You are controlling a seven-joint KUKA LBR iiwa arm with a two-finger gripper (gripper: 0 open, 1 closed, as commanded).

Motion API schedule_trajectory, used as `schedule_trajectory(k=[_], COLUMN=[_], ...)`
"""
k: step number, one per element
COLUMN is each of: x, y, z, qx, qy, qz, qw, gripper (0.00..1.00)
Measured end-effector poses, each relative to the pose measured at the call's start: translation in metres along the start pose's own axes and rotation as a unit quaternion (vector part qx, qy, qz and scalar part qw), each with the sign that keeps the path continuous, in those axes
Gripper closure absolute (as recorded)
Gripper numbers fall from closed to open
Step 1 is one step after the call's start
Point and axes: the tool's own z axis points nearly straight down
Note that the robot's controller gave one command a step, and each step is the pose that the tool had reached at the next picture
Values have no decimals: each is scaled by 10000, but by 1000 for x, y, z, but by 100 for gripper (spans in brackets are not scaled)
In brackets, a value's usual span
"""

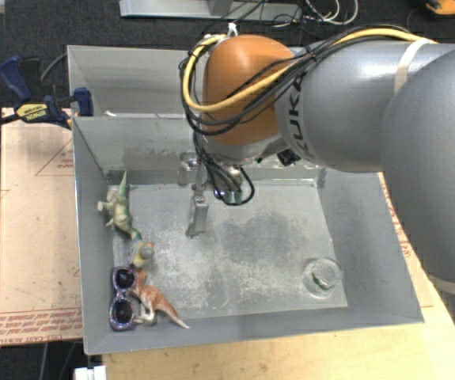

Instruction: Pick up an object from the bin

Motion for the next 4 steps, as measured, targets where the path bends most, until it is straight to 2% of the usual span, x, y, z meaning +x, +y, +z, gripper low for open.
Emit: schedule_trajectory(k=[1,2,3,4], x=[-2,10,0,16], y=[-1,67,70,92], z=[-5,109,63,73], qx=[-5,-7,-13,-13], qy=[-37,19,-53,2], qz=[20,-715,-542,933], qw=[10000,9974,9985,9956], gripper=[0,0,0,0])
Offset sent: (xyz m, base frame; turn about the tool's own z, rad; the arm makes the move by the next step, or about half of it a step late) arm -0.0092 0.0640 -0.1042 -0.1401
